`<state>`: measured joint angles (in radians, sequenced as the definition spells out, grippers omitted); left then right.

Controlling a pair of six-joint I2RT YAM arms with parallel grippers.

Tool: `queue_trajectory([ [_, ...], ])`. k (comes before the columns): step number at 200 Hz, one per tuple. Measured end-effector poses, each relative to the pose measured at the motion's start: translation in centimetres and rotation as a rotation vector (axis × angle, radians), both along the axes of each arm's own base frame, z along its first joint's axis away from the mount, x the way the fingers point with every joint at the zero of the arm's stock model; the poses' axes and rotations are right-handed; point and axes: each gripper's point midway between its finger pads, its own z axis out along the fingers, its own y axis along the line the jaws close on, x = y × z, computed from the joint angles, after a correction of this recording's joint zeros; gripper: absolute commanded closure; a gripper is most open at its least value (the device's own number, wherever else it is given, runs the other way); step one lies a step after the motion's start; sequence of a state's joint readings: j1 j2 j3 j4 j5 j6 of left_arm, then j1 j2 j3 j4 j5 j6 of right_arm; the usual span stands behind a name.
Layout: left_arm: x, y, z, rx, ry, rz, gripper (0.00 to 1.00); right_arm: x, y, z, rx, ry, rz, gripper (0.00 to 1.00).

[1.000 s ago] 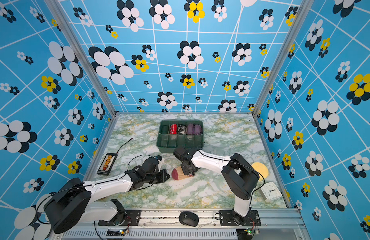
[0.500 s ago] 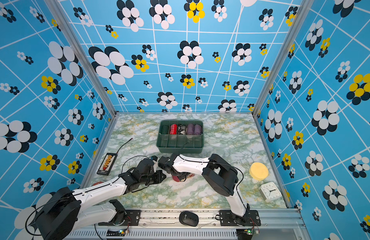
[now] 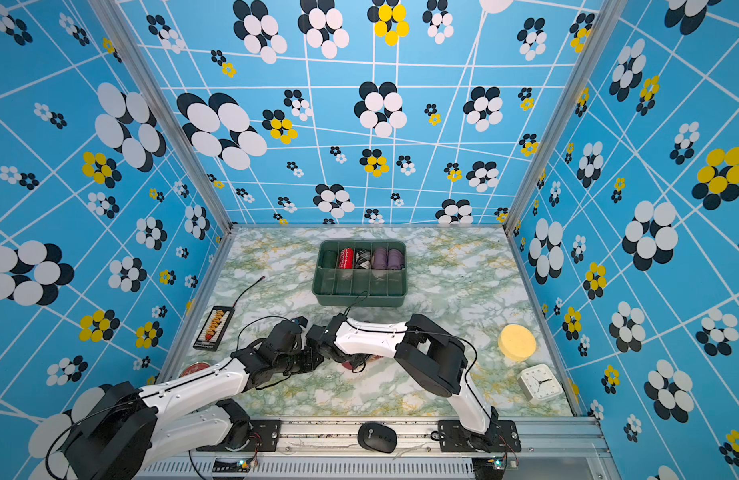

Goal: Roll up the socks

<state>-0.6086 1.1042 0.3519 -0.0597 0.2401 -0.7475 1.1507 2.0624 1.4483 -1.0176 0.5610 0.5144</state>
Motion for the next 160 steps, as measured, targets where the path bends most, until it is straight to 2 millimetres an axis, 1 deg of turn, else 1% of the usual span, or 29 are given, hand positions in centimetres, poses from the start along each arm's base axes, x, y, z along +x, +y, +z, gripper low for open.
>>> queue_trajectory([
  [24, 0.9, 1.0, 1.1, -0.039, -0.043, 0.049, 0.91, -0.8, 0.4, -0.1, 0.059, 0.02, -0.004, 0.66],
  [51, 1.2, 2.0, 2.2, -0.062, -0.073, 0.085, 0.9, -0.9, 0.6, -0.4, 0.087, 0.02, -0.016, 0.61],
  [71, 1.4, 2.2, 2.8, -0.079, -0.093, 0.096, 0.9, -0.9, 0.7, -0.5, 0.101, 0.016, -0.022, 0.56],
  [98, 1.0, 2.4, 2.4, -0.078, -0.084, 0.095, 0.91, -1.0, 0.8, -0.4, 0.142, 0.007, -0.032, 0.52],
  [160, 0.7, 2.2, 1.4, -0.068, -0.042, 0.087, 0.92, -1.4, 1.3, -0.2, 0.236, 0.007, -0.043, 0.51],
])
